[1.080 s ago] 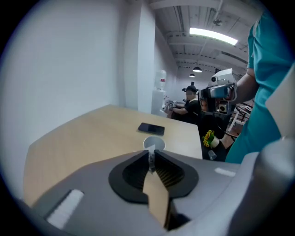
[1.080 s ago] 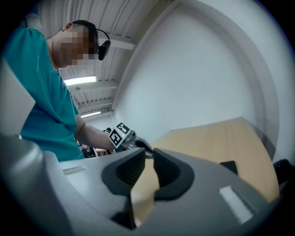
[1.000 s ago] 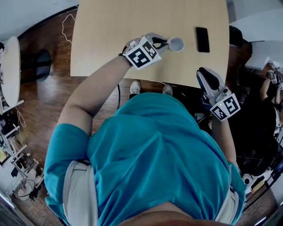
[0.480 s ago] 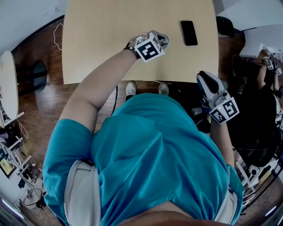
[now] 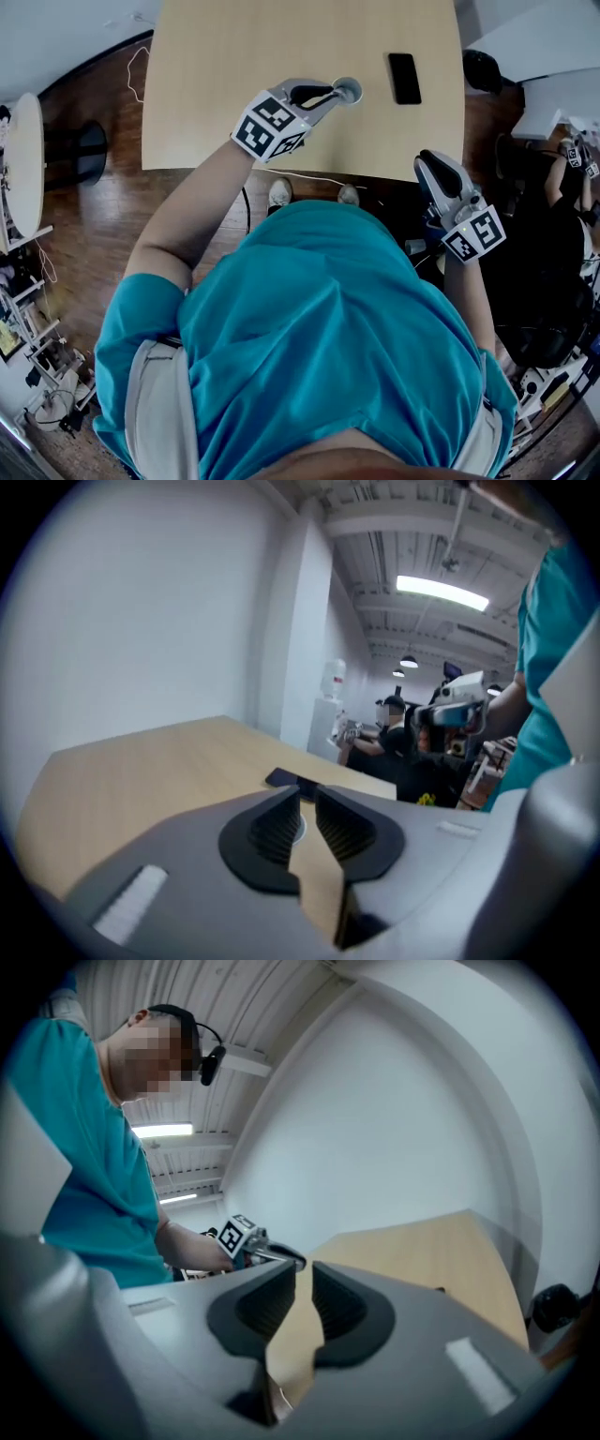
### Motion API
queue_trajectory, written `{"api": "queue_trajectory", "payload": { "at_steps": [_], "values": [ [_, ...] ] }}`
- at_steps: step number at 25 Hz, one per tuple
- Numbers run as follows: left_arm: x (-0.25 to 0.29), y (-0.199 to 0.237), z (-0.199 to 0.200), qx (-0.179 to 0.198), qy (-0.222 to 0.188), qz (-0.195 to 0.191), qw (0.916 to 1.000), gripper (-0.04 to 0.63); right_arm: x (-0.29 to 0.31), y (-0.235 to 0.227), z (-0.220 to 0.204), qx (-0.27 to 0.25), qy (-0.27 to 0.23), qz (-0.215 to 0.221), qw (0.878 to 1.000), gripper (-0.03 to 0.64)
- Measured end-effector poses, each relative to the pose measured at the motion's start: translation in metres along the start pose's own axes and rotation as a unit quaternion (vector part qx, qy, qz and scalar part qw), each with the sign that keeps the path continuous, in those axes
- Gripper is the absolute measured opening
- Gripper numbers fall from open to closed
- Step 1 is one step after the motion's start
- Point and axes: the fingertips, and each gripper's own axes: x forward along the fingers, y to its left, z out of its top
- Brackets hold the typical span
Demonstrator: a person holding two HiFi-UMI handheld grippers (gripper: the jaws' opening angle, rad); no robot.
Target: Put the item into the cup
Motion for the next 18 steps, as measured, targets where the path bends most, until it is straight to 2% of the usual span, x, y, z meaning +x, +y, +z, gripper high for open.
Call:
{"api": "queue_trajectory", "payload": {
  "at_steps": [3, 6, 8, 10, 13, 18],
  "values": [
    [-0.068, -0.011, 0.010, -0.032, -0.084, 0.040, 0.9951, 0.007, 0.004, 0.002, 0.007, -0.010, -0.004, 0.038, 0.999, 0.048],
    [-0.133, -0.030, 0.012, -0.053, -0.149, 0.087, 0.9835, 0.003, 0.005, 0.008, 0.011, -0.020, -0.003, 0.070, 0.997, 0.046],
    [-0.171, -0.047, 0.012, -0.071, -0.181, 0.110, 0.9746, 0.003, 0.006, 0.012, 0.010, -0.029, 0.002, 0.081, 0.996, 0.017],
    [-0.205, -0.062, 0.009, -0.079, -0.200, 0.132, 0.9676, 0.003, 0.010, 0.020, 0.010, -0.032, 0.004, 0.083, 0.996, 0.000],
    [-0.252, -0.083, -0.002, -0.061, -0.209, 0.149, 0.9645, 0.005, 0.016, 0.052, 0.013, -0.042, -0.003, 0.088, 0.995, 0.000],
    [-0.333, -0.106, -0.028, -0.032, -0.238, 0.141, 0.9604, 0.005, 0.023, 0.121, 0.018, -0.061, -0.012, 0.066, 0.996, 0.000]
  ]
}}
